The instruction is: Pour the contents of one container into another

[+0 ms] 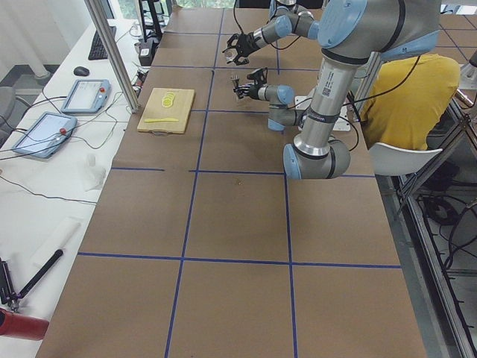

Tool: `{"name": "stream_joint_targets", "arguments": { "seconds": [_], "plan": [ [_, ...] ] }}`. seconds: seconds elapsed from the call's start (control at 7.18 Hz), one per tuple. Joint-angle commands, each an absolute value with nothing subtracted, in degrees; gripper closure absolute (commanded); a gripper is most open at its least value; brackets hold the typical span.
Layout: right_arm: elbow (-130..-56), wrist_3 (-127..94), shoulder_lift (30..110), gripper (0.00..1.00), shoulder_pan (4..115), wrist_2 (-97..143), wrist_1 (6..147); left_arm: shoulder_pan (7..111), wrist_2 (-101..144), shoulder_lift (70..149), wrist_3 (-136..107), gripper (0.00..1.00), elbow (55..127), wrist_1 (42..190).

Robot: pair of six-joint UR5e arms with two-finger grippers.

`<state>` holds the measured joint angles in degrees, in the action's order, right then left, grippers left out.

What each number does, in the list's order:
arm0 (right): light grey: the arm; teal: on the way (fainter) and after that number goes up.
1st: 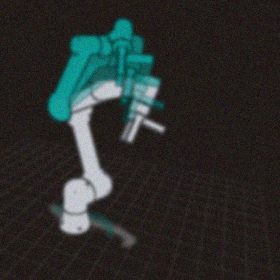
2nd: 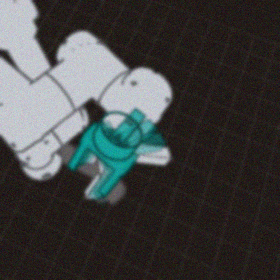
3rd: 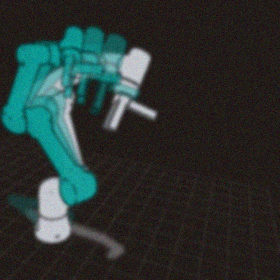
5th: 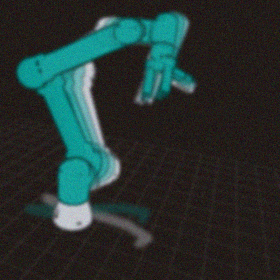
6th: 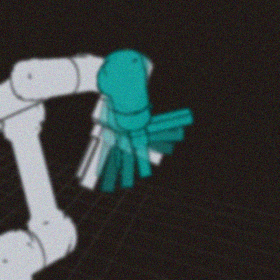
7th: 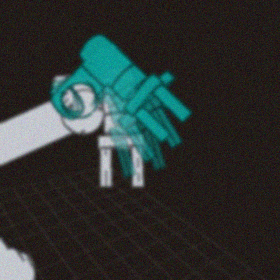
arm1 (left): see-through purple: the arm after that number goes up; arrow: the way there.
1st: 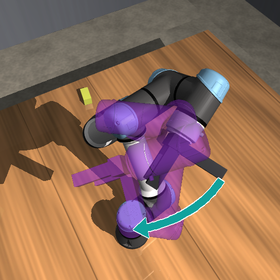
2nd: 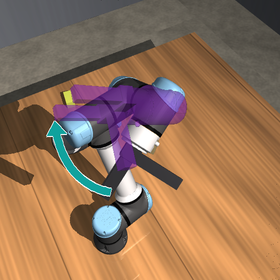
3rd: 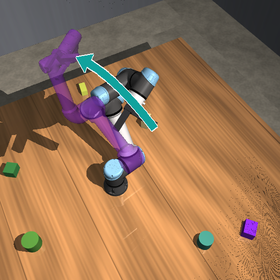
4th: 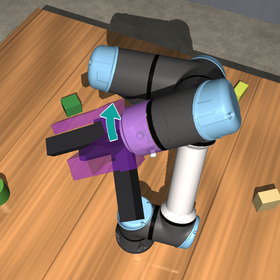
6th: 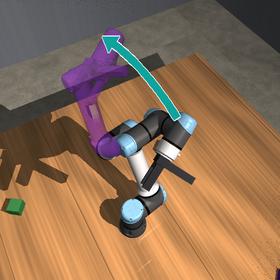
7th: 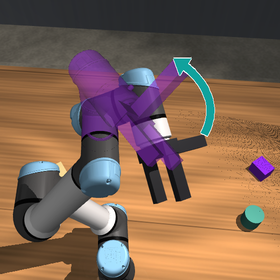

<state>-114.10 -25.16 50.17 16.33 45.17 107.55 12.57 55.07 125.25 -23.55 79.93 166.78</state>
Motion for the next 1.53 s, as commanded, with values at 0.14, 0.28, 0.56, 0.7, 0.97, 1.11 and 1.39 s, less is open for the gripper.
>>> {"name": "stream_joint_targets", "arguments": {
  "seconds": [0.14, 0.28, 0.56, 0.7, 0.97, 1.11, 1.39],
  "plan": [
    [-114.52, -37.56, 51.93, 0.84, 16.0, 45.79, 96.2, 12.57, 55.11, 125.33, -23.47, 1.0, 79.89, 166.82],
    [-115.13, -39.18, 52.9, 0.85, 16.52, 48.92, 92.76, 12.57, 55.11, 125.25, -23.38, 1.0, 80.15, 166.73],
    [-119.07, -44.16, 56.22, 0.86, 18.27, 51.66, 92.64, 12.66, 55.11, 124.98, -20.06, 1.0, 82.42, 166.73],
    [-122.22, -46.82, 59.03, 0.87, 20.28, 55.07, 92.64, 12.83, 55.02, 124.81, -19.17, 1.0, 83.66, 166.64],
    [-125.5, -47.02, 62.83, 0.87, 22.05, 55.99, 92.64, 12.92, 49.77, 120.18, -19.25, 1.0, 88.03, 167.42],
    [-125.51, -49.54, 65.1, 0.87, 22.32, 56.25, 92.64, 13.01, 49.57, 116.67, -20.03, 1.0, 91.63, 167.69],
    [-125.68, -55.43, 68.79, 0.88, 22.76, 57.21, 92.55, 13.18, 46.43, 112.7, -20.13, 1.0, 93.6, 173.72]
  ]
}}
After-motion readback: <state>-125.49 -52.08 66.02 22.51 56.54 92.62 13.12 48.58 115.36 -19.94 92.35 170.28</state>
